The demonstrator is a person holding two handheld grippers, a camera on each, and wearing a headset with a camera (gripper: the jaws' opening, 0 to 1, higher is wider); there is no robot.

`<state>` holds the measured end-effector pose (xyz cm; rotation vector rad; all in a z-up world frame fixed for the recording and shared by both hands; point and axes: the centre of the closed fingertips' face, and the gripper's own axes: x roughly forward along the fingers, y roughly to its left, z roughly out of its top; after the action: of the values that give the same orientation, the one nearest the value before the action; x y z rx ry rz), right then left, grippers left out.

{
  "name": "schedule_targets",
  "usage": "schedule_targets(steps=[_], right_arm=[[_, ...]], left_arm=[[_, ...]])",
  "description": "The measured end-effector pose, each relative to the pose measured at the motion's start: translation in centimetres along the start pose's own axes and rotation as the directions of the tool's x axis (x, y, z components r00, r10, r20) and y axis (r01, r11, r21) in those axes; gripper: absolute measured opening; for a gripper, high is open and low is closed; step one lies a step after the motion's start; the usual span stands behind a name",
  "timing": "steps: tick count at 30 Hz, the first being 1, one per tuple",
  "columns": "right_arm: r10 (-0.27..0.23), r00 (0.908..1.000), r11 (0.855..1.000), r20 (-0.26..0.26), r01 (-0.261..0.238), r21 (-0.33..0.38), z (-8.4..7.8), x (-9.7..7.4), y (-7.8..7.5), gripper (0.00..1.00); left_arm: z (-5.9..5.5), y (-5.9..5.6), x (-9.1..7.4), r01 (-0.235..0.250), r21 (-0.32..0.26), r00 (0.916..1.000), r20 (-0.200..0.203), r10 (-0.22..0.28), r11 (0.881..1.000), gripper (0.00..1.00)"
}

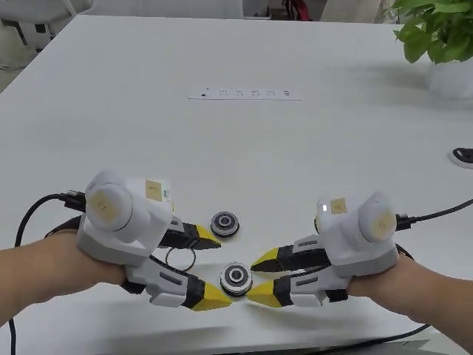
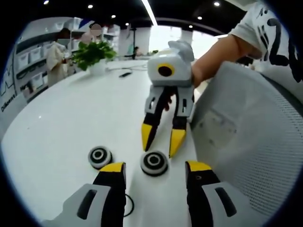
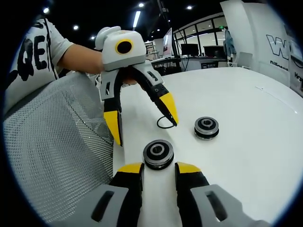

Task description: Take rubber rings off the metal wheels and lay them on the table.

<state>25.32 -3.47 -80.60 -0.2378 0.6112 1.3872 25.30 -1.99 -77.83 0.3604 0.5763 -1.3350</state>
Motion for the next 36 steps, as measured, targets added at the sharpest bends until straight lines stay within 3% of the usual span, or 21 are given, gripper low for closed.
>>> schedule_targets(steps=[16, 36], right_arm=[[-0.002, 1.0000, 1.000, 0.003, 0.002, 0.002, 0.0, 0.1, -0.1, 0.22], [-0.005, 1.0000, 1.000, 0.006, 0.005, 0.006, 0.0, 0.1, -0.1, 0.22]], left_arm=[[-0.2, 0.0, 0.9, 0.009, 0.013, 0.9999, -0.015, -0.009, 1.000, 0.41], [0.3, 0.1, 1.5, 0.005, 0.019, 1.0000, -0.003, -0.005, 1.000, 0.32]])
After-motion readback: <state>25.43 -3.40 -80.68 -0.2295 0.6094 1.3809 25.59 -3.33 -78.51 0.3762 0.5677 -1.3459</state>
